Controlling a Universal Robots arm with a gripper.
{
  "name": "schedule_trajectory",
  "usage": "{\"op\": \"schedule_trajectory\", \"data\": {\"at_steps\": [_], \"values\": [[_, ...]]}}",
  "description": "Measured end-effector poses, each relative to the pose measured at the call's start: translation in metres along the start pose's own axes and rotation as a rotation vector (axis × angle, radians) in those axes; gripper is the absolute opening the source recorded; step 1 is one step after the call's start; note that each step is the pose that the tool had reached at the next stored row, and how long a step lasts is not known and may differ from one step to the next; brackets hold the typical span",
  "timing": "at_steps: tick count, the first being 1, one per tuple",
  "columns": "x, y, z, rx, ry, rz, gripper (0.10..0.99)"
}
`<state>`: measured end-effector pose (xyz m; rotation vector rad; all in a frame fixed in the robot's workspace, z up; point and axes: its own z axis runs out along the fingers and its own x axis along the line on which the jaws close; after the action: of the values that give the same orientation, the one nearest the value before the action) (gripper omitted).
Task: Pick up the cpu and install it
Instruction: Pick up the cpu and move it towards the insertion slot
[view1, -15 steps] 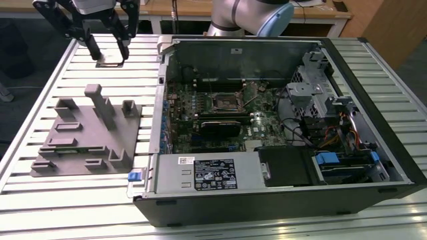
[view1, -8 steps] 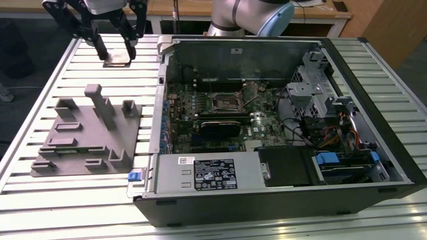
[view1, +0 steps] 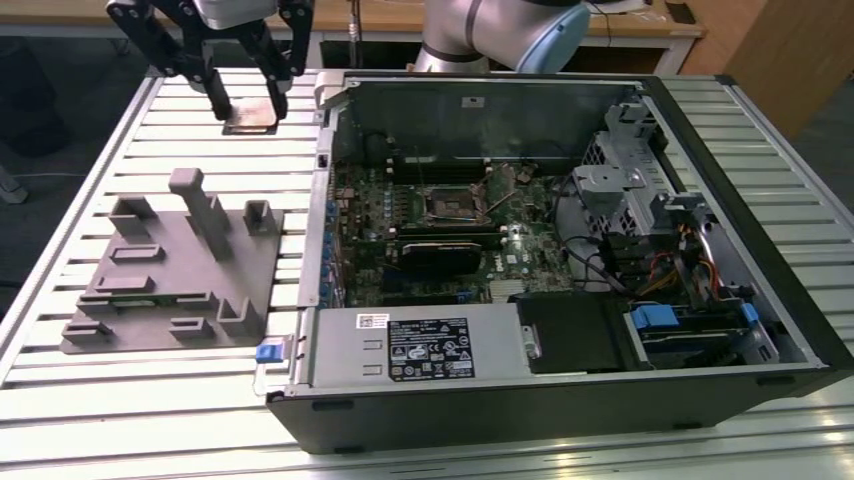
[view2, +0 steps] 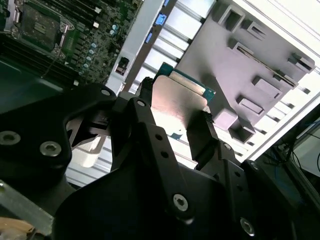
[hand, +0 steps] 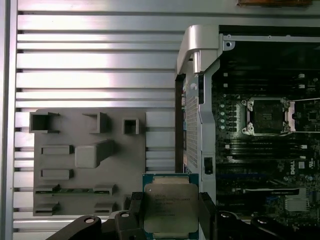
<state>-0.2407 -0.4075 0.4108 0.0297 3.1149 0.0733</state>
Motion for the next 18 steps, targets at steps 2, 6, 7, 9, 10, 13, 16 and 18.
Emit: {"op": "schedule_trajectory", "data": {"at_steps": [2,6,7,9,10,13,16,18], "values": [[-0.0044,0.0001,0.0001,0.0,0.0,0.0,0.529],[-0.0121,0.0002,0.0003,0.0,0.0,0.0,0.529],[-0.0139,0.0003,0.0004,0.0,0.0,0.0,0.529],[-0.0176,0.0003,0.0005,0.0,0.0,0.0,0.529],[-0.0194,0.0004,0.0005,0.0,0.0001,0.0,0.529],[-0.0248,0.0004,0.0007,0.0,0.0,0.0,0.529],[-0.0307,0.0006,0.0008,0.0,0.0,0.0,0.529],[-0.0342,0.0006,0.0009,0.0,0.0,0.0,0.529]]}}
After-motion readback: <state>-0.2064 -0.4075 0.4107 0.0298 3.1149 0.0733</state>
